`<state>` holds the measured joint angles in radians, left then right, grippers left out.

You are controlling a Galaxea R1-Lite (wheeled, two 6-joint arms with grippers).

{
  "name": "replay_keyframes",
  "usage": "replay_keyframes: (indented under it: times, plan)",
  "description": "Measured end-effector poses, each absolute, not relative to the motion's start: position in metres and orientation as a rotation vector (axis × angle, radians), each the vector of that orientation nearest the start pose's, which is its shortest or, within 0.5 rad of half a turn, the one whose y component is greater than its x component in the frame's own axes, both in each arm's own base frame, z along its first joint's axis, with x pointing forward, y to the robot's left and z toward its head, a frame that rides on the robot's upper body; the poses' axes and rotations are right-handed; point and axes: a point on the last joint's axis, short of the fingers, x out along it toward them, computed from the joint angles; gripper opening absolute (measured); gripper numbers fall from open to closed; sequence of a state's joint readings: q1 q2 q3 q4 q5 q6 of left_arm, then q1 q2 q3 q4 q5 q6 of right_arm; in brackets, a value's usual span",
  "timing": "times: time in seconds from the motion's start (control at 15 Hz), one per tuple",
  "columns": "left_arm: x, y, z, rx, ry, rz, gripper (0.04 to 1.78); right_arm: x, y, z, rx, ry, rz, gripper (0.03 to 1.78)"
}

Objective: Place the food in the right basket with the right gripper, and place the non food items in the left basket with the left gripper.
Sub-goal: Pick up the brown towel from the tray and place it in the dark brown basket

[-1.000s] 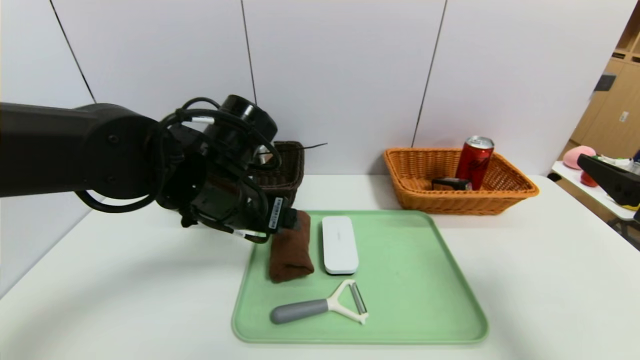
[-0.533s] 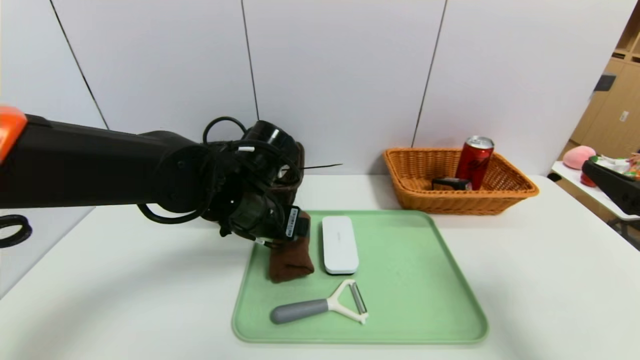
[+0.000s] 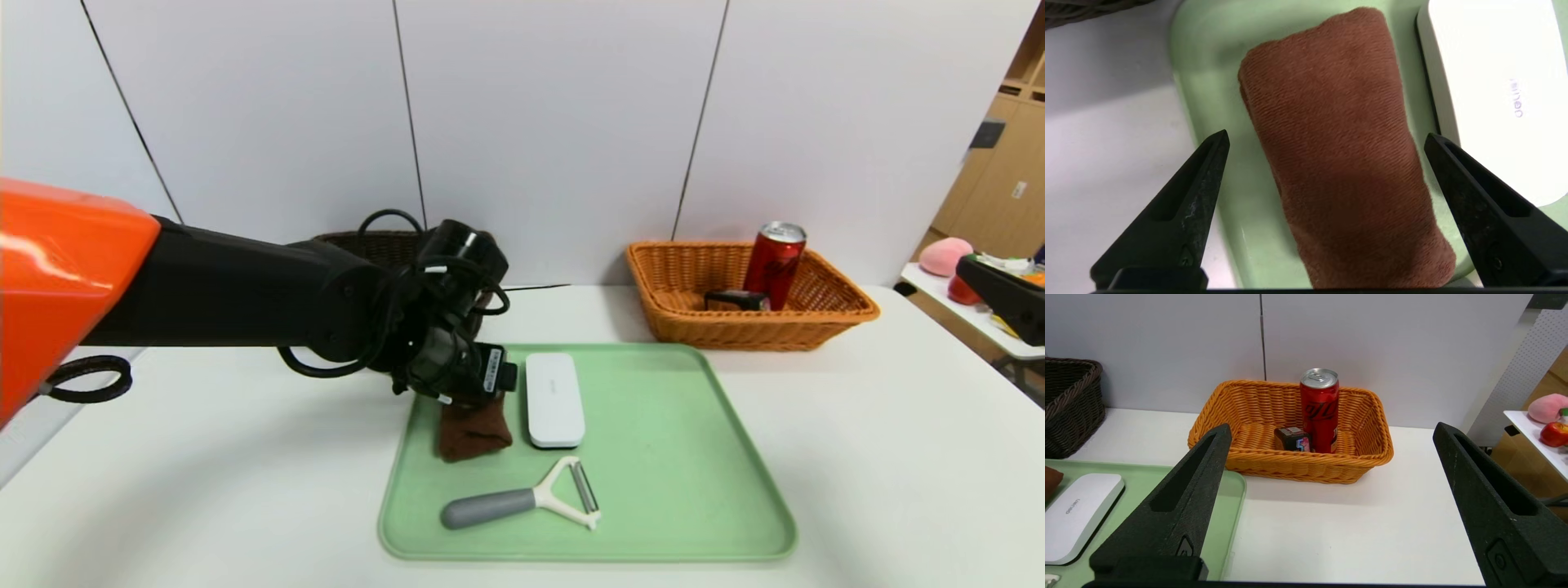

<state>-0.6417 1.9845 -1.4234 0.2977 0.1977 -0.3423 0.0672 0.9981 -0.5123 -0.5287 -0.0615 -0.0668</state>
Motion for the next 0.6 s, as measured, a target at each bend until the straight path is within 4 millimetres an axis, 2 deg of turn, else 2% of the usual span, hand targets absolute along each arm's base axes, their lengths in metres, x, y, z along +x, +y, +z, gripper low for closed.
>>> replay_keyframes:
  times: [0.07, 0.2, 0.33, 0.53, 0.6]
  plan:
    - [0.3054, -0.2222, 0.1669, 0.031, 0.832, -0.269, 1.60, 0.1293, 0.0073, 0.2421, -0.064, -0.044, 0.005, 1.70]
    - [0.3073, -0.2229, 0.1635, 0.039, 0.829, -0.251, 1.26, 0.1294, 0.0073, 0.2427, -0.064, -0.046, 0.005, 1.70]
    - [0.3068, -0.2229, 0.1609, 0.045, 0.837, -0.248, 1.00, 0.1293, 0.0073, 0.2433, -0.064, -0.049, 0.005, 1.70]
    - [0.3062, -0.2222, 0.1606, 0.046, 0.839, -0.247, 0.69, 0.1293, 0.0073, 0.2436, -0.062, -0.050, 0.005, 1.70]
    - [0.3050, -0.2216, 0.1625, 0.047, 0.838, -0.249, 0.34, 0.1293, 0.0073, 0.2435, -0.061, -0.049, 0.005, 1.70]
